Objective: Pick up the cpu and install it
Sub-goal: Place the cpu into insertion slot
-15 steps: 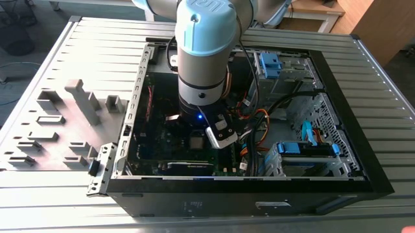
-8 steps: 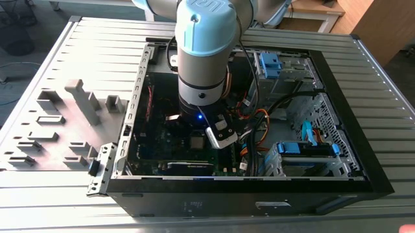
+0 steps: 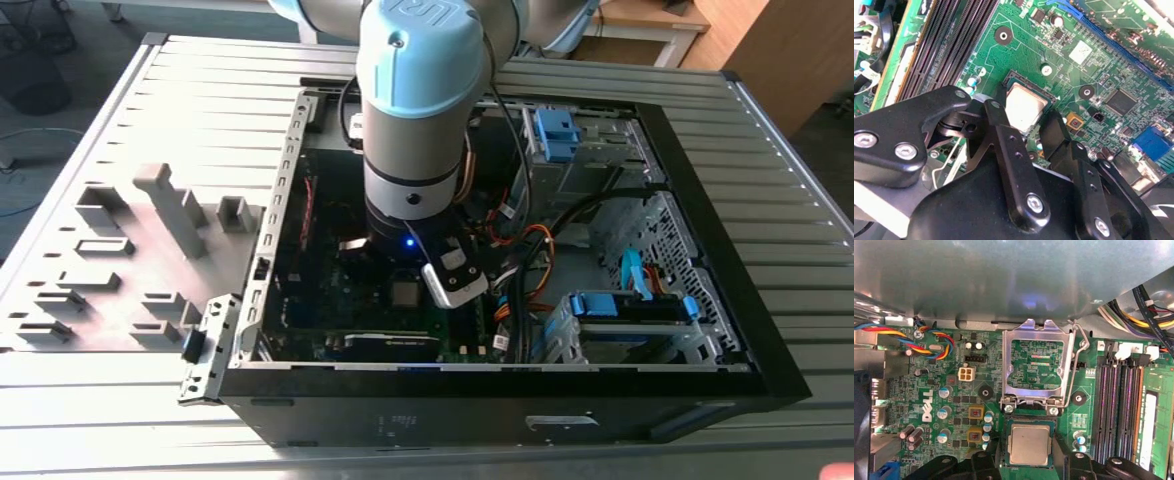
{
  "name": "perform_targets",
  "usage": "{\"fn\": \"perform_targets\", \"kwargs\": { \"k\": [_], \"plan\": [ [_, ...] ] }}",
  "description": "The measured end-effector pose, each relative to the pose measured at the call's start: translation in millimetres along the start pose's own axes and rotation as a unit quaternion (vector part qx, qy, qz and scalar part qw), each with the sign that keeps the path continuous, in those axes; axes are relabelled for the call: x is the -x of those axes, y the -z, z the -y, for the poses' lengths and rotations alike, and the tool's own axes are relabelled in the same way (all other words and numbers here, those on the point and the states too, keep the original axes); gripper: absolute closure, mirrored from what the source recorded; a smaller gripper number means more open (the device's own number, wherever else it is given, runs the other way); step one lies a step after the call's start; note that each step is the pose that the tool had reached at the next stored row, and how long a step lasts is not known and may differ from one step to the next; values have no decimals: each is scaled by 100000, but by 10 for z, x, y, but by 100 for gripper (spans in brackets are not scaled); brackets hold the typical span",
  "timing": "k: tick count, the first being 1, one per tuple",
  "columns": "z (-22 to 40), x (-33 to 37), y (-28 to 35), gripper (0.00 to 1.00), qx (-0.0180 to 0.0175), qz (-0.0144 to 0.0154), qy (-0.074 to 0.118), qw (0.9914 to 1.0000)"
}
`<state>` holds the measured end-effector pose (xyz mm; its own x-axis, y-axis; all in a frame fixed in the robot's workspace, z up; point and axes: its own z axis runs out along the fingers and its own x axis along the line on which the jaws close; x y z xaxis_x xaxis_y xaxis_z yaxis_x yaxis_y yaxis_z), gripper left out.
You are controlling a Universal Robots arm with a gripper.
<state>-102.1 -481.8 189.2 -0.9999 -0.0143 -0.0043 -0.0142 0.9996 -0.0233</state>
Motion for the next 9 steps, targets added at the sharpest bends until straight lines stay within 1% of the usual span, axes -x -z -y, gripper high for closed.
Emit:
{"fn": "perform_targets", "kwargs": {
  "k": [9],
  "plan": [
    [2, -2, 0, 47, -9, -6, 75, 100000]
  ]
}}
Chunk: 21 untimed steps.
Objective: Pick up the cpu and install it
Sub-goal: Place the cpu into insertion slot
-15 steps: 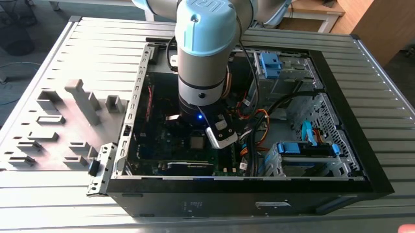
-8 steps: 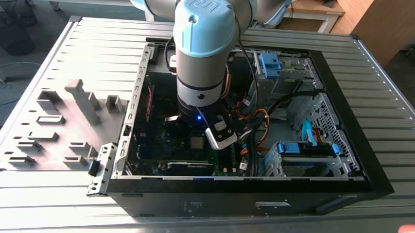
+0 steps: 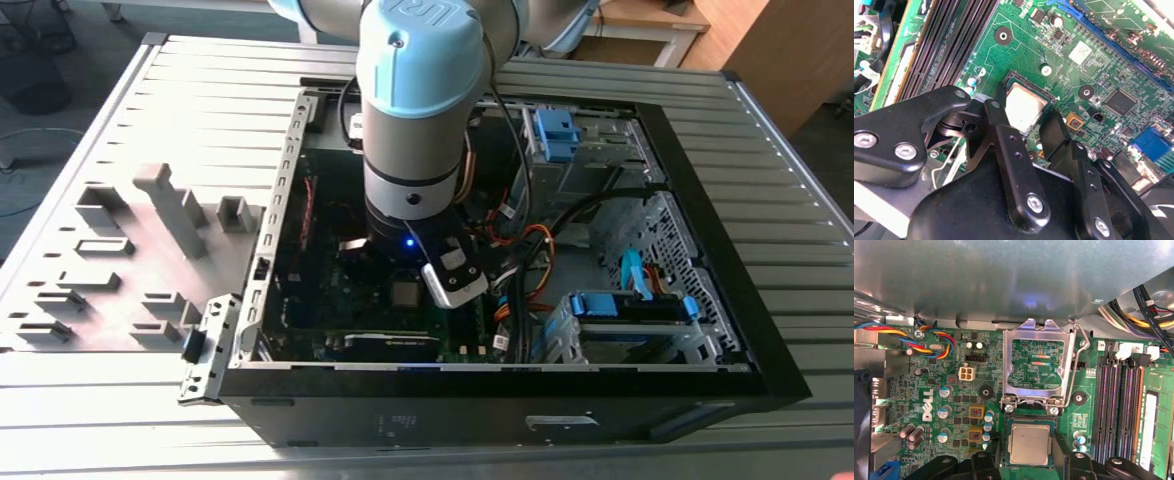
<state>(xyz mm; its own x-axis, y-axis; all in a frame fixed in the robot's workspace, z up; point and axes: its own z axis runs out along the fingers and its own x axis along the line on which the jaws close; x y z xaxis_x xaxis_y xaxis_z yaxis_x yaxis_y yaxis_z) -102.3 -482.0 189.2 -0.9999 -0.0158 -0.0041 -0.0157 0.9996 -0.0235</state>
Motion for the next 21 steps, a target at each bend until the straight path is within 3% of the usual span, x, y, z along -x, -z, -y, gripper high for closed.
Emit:
{"fn": "perform_targets", "kwargs": {
  "k": [6, 7, 21],
  "plan": [
    [0, 0, 0, 47, -4, -2, 5, 100000],
    [0, 0, 0, 52, -2, -3, 4, 100000],
    [0, 0, 26, 52, 2, 5, -3, 100000]
  ]
}}
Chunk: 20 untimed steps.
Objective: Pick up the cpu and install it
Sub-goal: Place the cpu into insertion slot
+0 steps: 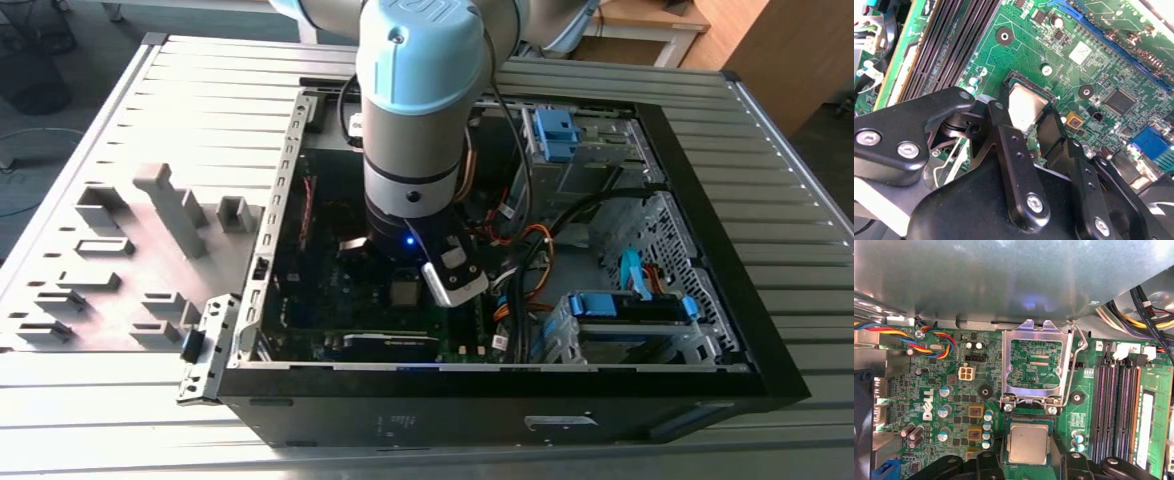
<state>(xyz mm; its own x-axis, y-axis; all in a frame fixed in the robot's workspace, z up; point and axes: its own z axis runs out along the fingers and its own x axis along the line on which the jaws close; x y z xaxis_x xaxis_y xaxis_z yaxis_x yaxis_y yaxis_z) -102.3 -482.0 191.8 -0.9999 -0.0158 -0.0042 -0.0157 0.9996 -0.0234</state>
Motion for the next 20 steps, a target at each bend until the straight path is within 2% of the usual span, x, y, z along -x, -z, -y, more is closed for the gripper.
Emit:
{"fn": "perform_targets", "kwargs": {
  "k": [14, 16, 17, 20],
  "plan": [
    [0, -1, 5, 52, -7, -24, 1, 100000],
    [0, 0, 5, 51, -8, -4, 0, 100000],
    [0, 0, 4, 45, -6, -3, 0, 100000],
    [0, 0, 4, 45, -4, -4, 2, 100000]
  ]
}}
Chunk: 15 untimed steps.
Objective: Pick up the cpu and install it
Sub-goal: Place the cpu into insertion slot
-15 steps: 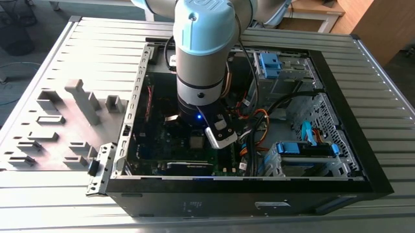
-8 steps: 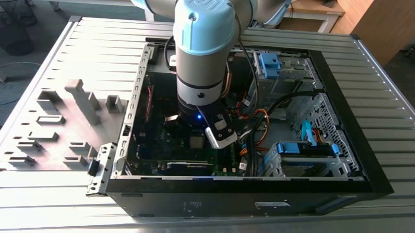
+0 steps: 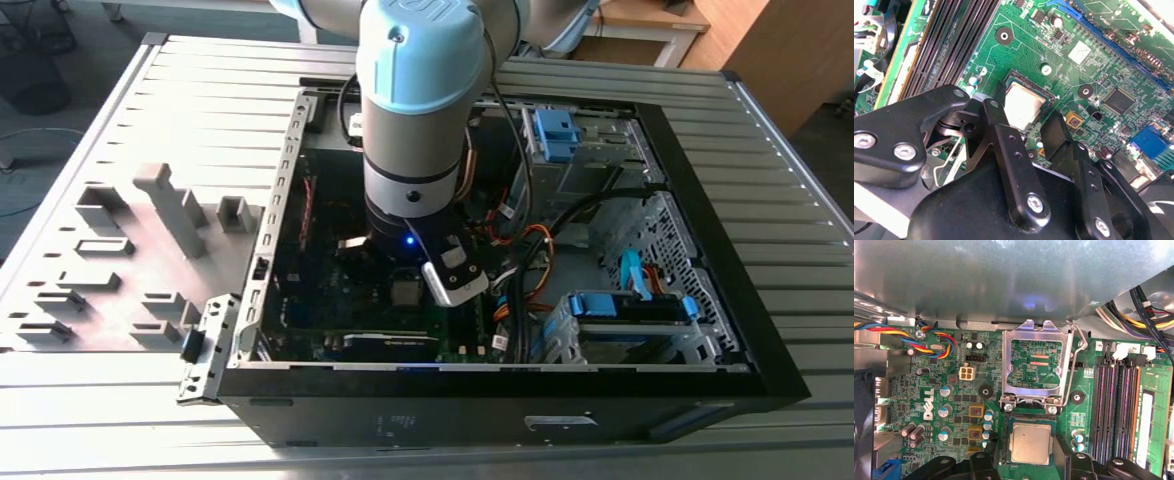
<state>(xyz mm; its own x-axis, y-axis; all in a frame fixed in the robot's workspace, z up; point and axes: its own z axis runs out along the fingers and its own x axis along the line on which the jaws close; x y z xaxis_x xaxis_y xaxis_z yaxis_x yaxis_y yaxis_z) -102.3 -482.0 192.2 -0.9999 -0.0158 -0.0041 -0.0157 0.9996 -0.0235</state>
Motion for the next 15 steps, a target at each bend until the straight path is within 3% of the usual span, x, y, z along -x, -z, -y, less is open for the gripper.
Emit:
{"fn": "perform_targets", "kwargs": {
  "k": [15],
  "plan": [
    [0, -4, -1, 45, 15, 18, 7, 100000]
  ]
}}
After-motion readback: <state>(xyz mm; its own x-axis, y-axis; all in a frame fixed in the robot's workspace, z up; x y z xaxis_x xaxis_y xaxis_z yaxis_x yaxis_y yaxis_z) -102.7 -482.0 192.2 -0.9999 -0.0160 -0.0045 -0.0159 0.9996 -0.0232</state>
